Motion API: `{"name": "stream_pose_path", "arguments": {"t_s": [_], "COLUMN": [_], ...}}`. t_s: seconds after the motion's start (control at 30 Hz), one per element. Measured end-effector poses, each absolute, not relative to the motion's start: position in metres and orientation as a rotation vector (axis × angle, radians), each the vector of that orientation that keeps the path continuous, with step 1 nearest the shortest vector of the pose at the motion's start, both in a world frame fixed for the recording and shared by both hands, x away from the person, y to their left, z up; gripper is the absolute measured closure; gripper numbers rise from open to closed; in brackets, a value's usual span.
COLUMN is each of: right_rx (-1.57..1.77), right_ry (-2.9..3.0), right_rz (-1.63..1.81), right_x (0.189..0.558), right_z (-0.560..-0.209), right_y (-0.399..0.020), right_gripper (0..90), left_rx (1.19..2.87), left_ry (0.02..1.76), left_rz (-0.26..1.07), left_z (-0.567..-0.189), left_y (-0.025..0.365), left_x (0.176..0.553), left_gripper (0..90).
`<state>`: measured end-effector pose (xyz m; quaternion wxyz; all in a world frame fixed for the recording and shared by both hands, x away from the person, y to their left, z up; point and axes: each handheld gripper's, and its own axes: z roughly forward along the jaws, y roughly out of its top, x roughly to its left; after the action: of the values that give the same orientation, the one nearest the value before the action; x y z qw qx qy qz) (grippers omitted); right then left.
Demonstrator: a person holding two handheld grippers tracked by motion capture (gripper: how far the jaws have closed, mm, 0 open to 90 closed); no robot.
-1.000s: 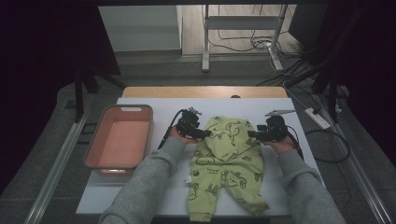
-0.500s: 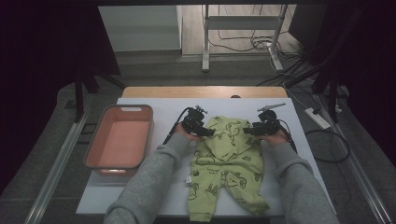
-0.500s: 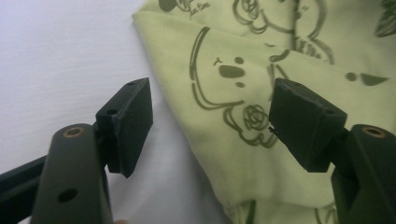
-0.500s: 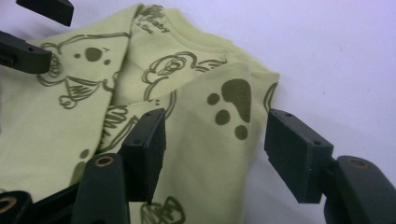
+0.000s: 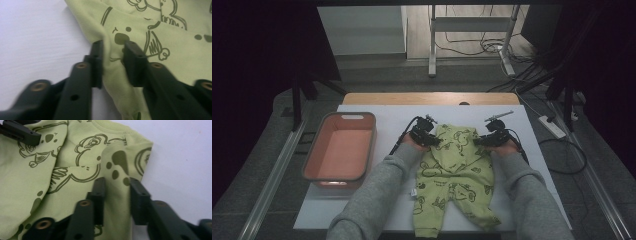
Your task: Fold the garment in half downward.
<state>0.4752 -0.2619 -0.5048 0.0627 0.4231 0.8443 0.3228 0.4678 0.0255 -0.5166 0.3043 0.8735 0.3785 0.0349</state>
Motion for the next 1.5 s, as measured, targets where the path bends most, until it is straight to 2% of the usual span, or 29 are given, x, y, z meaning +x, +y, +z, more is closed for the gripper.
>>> {"name": "stream_pose_path", "arguments": {"t_s": [0.1,0.23,0.43,0.83,1.5], "right_rx": [1.261,1.216,1.173,1.101,1.014], "right_ry": [2.557,2.547,2.49,2.428,2.394], "right_rz": [0.967,0.963,1.025,1.074,1.207], "right_x": [0.475,0.475,0.483,0.517,0.493], "right_z": [-0.505,-0.502,-0.492,-0.463,-0.465], "right_y": [-0.26,-0.256,-0.244,-0.208,-0.231], "right_gripper": [83.5,86.2,86.8,86.8,86.6], "left_rx": [2.323,2.319,2.257,2.129,2.129], "left_ry": [0.989,0.982,1.008,1.06,0.961], "left_rz": [0.124,0.172,0.254,0.321,0.344], "left_z": [-0.516,-0.513,-0.499,-0.483,-0.475], "left_y": [0.023,0.025,0.042,0.077,0.074], "left_x": [0.466,0.463,0.463,0.475,0.459], "left_gripper": [81.7,83.8,84.0,84.0,83.3]}}
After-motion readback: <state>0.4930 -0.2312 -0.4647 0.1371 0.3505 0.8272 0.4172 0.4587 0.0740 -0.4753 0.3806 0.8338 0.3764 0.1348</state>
